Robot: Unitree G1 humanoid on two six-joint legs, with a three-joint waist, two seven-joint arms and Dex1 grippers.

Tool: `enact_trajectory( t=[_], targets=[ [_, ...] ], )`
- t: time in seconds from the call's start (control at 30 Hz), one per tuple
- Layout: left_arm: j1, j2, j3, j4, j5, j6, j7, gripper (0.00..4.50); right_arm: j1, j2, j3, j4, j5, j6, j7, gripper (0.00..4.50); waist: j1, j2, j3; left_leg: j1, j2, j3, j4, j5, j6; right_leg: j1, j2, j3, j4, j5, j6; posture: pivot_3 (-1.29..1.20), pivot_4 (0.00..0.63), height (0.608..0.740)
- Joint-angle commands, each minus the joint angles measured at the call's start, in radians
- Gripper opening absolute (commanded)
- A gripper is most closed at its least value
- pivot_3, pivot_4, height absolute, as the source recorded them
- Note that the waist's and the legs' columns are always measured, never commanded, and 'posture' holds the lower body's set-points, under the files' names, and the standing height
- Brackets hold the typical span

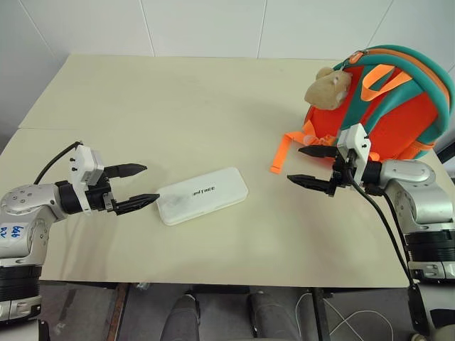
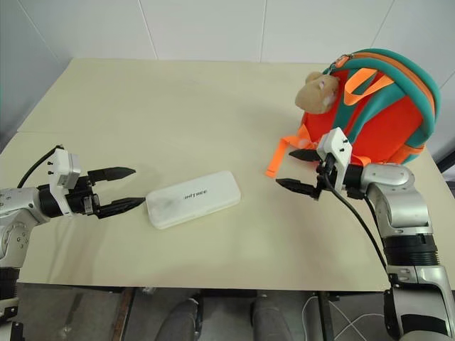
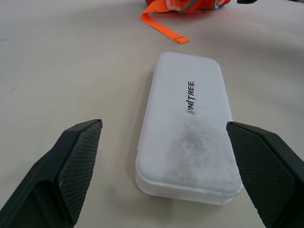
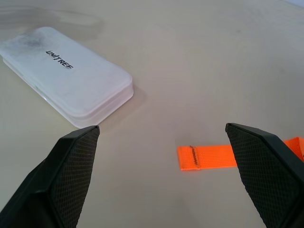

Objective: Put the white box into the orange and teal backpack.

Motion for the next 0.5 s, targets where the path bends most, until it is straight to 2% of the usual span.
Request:
enact_trajectory(
  t=[0.03, 0.17, 0.27, 0.3, 0.4, 0.5],
  targets=[
    [0.019, 0.011, 0.047, -0.067, -0.042, 0.008, 0.001, 4.48, -0.037, 0.019, 0.023, 0.015, -0.009, -0.025, 0.017, 4.50, 0.000, 0.000, 0.000, 0.000, 0.000, 0.000, 0.000, 0.000, 0.000, 0.000, 0.000, 0.000, 0.000, 0.000, 0.000, 0.00, 0.150, 0.740],
    [0.058, -0.012, 0.090, -0.080, -0.042, 0.000, 0.052, 4.48, -0.053, 0.042, 0.060, 0.074, -0.045, -0.070, 0.031, 4.50, -0.002, 0.000, 0.000, 0.000, 0.000, 0.000, 0.000, 0.000, 0.000, 0.000, 0.000, 0.000, 0.000, 0.000, 0.000, 0.00, 0.150, 0.740],
    [0.157, -0.010, 0.144, -0.127, -0.035, -0.005, 0.071, 4.48, -0.091, 0.067, 0.091, 0.145, -0.064, -0.105, 0.061, 4.50, -0.004, 0.000, 0.000, 0.000, 0.000, 0.000, 0.000, 0.000, 0.000, 0.000, 0.000, 0.000, 0.000, 0.000, 0.000, 0.00, 0.150, 0.740],
    [0.193, -0.009, 0.164, -0.137, -0.024, -0.016, 0.078, 4.10, -0.109, 0.081, 0.103, 0.178, -0.073, -0.123, 0.070, 4.50, -0.011, 0.000, 0.000, 0.000, 0.000, 0.000, 0.000, 0.000, 0.000, 0.000, 0.000, 0.000, 0.000, 0.000, 0.000, 0.00, 0.150, 0.740],
    [0.255, -0.012, 0.222, -0.144, -0.023, -0.036, 0.107, 3.33, -0.149, 0.127, 0.131, 0.265, -0.103, -0.174, 0.083, 3.90, -0.016, 0.000, 0.000, 0.000, 0.001, 0.000, 0.000, 0.000, 0.000, 0.000, 0.000, 0.000, 0.001, 0.000, 0.000, 0.00, 0.150, 0.740],
    [0.365, -0.019, 0.272, -0.152, 0.005, -0.070, 0.123, 2.37, -0.199, 0.182, 0.164, 0.395, -0.160, -0.273, 0.088, 2.88, -0.022, 0.000, 0.000, 0.001, 0.001, 0.000, 0.000, 0.000, 0.000, 0.000, 0.000, 0.000, 0.001, 0.000, 0.000, 0.00, 0.150, 0.740]
  ],
)
